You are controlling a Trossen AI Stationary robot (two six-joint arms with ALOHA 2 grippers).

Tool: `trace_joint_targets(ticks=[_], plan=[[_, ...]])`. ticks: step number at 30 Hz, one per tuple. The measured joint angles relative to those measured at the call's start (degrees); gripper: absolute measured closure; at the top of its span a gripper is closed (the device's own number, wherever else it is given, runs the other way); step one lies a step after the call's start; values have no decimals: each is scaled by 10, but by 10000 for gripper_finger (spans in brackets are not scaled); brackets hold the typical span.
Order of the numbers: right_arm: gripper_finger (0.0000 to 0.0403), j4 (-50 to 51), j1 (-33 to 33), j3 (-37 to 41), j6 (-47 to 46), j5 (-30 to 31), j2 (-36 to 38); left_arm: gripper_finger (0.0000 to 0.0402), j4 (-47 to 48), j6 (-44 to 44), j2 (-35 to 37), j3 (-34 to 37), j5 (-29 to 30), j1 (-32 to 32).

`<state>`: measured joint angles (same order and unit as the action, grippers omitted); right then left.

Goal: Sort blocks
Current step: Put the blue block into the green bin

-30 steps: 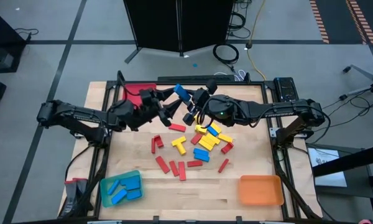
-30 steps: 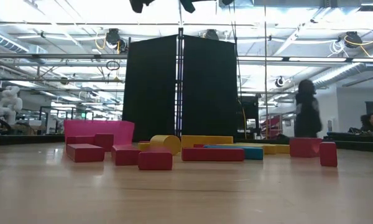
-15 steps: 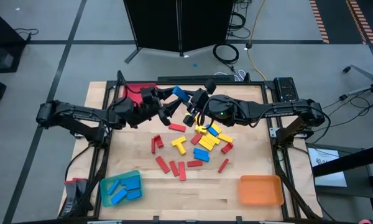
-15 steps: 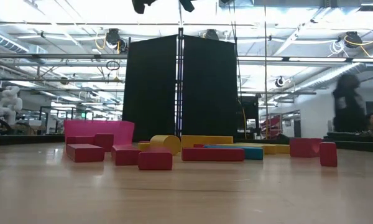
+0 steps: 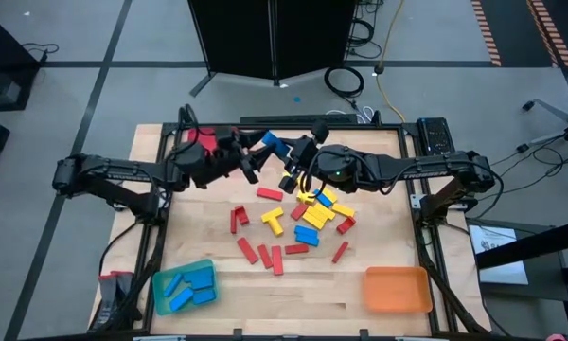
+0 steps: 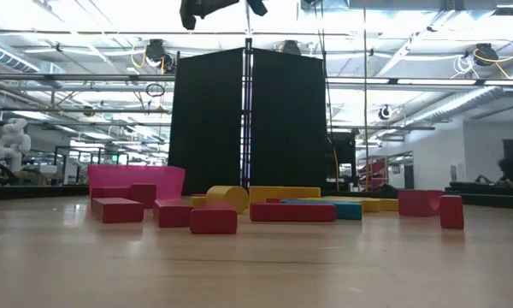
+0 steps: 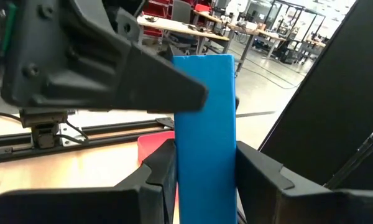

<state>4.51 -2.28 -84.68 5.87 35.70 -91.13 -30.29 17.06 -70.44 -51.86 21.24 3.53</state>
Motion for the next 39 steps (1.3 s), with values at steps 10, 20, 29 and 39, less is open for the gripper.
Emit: trace_joint_targets(ticks=[10, 20, 29, 39], plan=[[289, -1, 0, 0, 10, 0, 0, 162, -4, 7, -1, 0, -26, 10], [289, 0, 0, 0, 16, 14, 0, 315, -18, 11, -1, 0, -45, 11], [289, 4, 0, 0, 17, 11, 0, 326, -7, 37, -1, 0, -37, 10], [184, 3, -1, 1, 4, -12, 0, 339, -8, 36, -1, 0, -65, 8]])
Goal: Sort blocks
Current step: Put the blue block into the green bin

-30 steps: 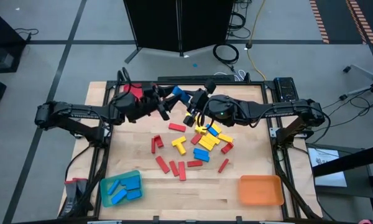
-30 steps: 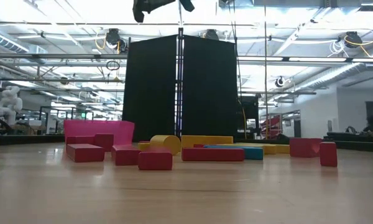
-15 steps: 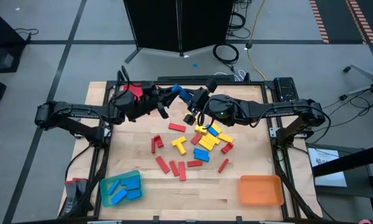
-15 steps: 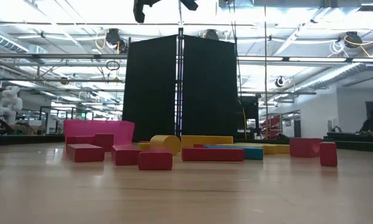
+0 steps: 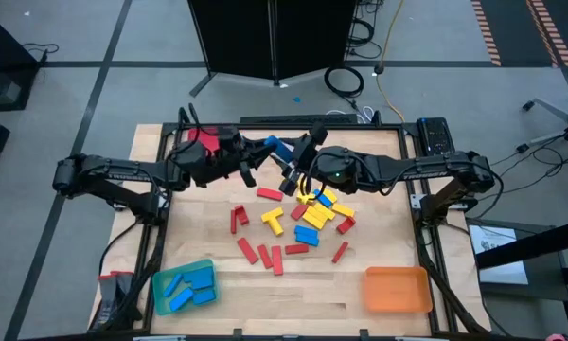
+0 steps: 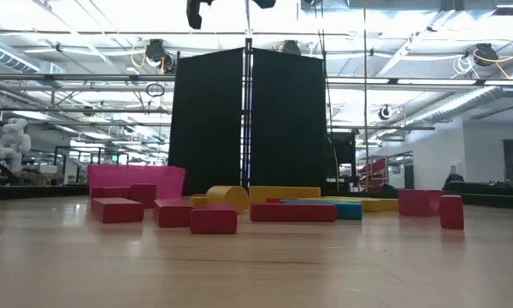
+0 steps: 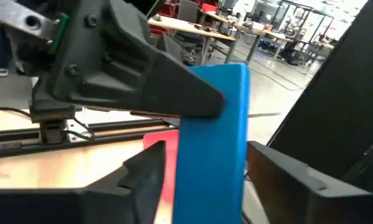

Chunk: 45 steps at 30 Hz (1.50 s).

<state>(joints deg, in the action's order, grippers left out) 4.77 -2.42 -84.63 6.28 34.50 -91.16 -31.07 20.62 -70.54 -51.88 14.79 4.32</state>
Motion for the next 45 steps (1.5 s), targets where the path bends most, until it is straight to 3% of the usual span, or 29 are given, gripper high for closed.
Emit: trace_joint_targets(ticks=[7, 15, 20, 24, 28, 35, 38, 45], plan=[[110, 2, 1, 0, 2, 48, 0, 339, -1, -5, 0, 0, 10, 1], [112, 99, -6, 0, -29, 70, 27, 339, 50, -91, 68, 0, 63, 2], [118, 215, -18, 0, -114, 48, 43, 339, 263, -13, 170, -1, 54, -1], [119, 326, -33, 0, -197, 16, 56, 339, 493, 86, 256, -1, -41, -24], [119, 406, -47, 0, -234, -7, 57, 339, 671, 190, 308, -1, -112, -75], [119, 449, -48, 0, -270, -33, 57, 339, 892, 353, 293, -1, -132, -216], [119, 453, -48, 0, -280, -33, 57, 339, 920, 381, 264, 0, -144, -288], [119, 453, -48, 0, -282, -33, 57, 339, 888, 391, 196, 0, -147, -435]])
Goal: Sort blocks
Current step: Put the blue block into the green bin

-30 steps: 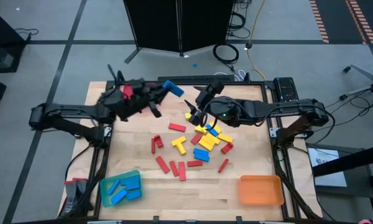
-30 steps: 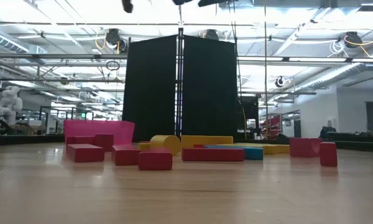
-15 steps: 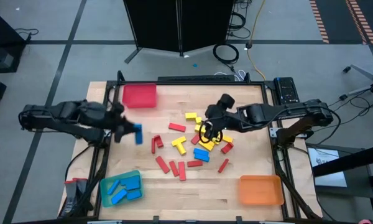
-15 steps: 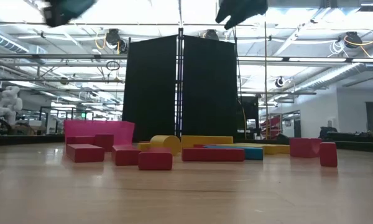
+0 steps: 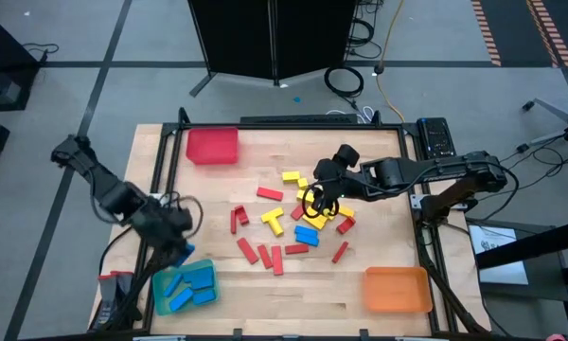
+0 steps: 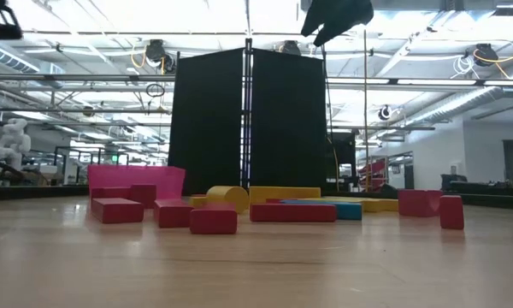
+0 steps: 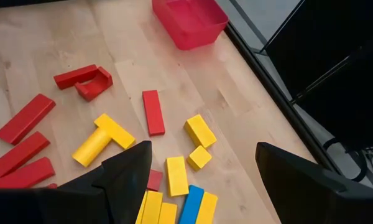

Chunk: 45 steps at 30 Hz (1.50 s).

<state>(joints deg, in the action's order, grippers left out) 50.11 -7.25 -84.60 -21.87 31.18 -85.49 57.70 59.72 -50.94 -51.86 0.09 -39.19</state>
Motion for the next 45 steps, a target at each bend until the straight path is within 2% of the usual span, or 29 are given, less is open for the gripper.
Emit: trace_joint_targets(ticks=[7, 11, 16, 21, 26, 33, 39, 45], plan=[[119, 0, 0, 0, 1, 0, 0, 339, -44, 15, -56, 2, -7, -95], [119, 0, 0, 0, 2, 0, 0, 339, -109, 44, -86, 38, -10, -129], [119, 0, 0, 0, 2, 0, 0, 339, -180, 74, -129, 66, -24, -148], [119, 0, 0, 0, 2, 0, 0, 339, -185, 43, -177, 78, -24, -161], [119, 0, 0, 0, 2, -1, 0, 338, -254, 29, -214, 117, -67, -162], [119, 8, 0, 0, 2, -20, 0, 279, -282, 29, -233, 137, -86, -164], [113, 37, 4, -1, 1, -140, -6, 230, -280, 53, -208, 137, -85, -161], [113, 34, -5, -1, 20, -166, -40, 169, -277, 89, -164, 137, -58, -153]])
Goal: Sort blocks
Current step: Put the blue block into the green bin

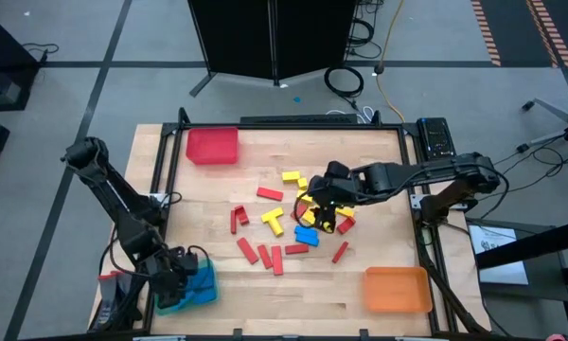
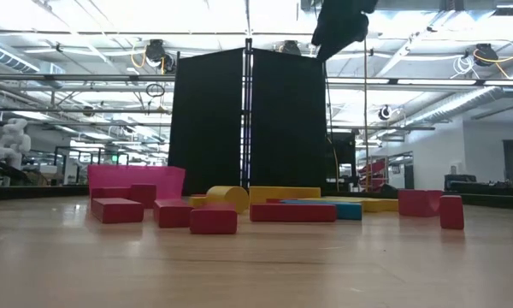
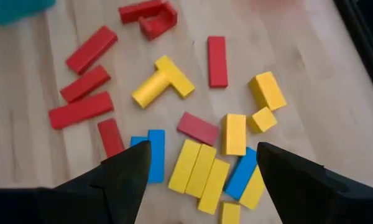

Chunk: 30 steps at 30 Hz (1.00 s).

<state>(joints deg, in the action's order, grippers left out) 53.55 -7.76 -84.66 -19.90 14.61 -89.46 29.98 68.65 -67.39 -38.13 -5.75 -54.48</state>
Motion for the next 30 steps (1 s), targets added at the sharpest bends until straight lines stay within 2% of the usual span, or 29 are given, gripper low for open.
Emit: trace_joint_targets(ticks=[5, 9, 17, 23, 30], plan=[[112, 0, -1, 1, 5, -1, -33, 134, 1, 0, 13, 0, -4, 1], [112, -14, -1, 1, 14, -21, -63, 126, 3, 12, 35, 0, -20, 11], [112, -42, 3, 1, 37, -46, -153, 125, 28, 20, 145, 0, -2, 61], [112, -59, 2, 1, 60, -77, -233, 125, 35, 31, 218, 0, 89, 85], [112, -54, 4, 0, 60, -89, -287, 125, 35, 26, 250, 0, 175, 88]])
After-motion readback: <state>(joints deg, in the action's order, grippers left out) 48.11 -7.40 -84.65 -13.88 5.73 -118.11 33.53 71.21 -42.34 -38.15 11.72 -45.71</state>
